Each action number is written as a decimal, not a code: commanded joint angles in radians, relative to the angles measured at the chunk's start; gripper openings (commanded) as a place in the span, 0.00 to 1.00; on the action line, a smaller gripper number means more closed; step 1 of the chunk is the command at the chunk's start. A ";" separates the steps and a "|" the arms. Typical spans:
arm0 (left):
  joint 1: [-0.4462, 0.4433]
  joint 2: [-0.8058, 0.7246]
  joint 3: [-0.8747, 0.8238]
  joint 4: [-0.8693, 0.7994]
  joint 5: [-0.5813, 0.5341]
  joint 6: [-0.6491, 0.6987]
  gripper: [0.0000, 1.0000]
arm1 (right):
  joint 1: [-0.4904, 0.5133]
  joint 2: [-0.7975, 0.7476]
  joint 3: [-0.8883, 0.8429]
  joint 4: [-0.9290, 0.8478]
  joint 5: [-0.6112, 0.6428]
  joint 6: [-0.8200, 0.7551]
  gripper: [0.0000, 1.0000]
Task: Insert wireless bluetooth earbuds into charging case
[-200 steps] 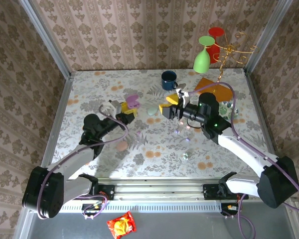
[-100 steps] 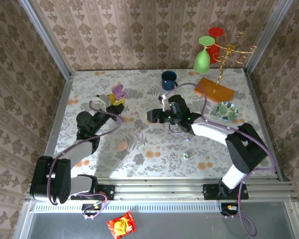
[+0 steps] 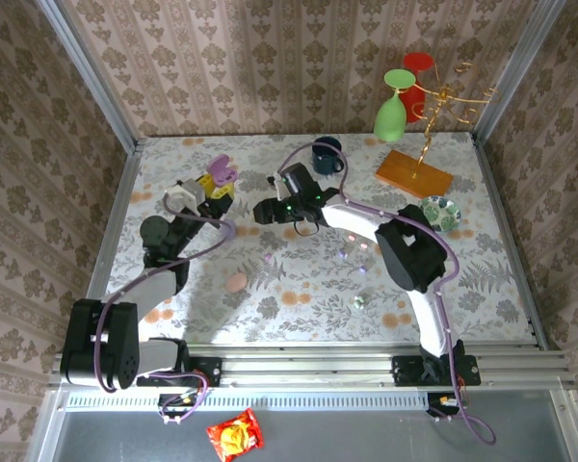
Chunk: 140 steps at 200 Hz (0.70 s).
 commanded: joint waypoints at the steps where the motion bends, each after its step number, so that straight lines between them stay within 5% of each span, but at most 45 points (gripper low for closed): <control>1: 0.004 -0.010 0.019 0.056 0.023 -0.002 0.31 | -0.006 0.091 0.116 -0.154 0.055 -0.014 0.60; 85: 0.004 0.002 0.029 0.076 0.044 -0.033 0.31 | 0.020 0.283 0.402 -0.344 0.172 -0.094 0.57; 140: 0.004 -0.003 0.034 0.076 0.051 -0.027 0.31 | 0.031 0.356 0.526 -0.446 0.190 -0.133 0.45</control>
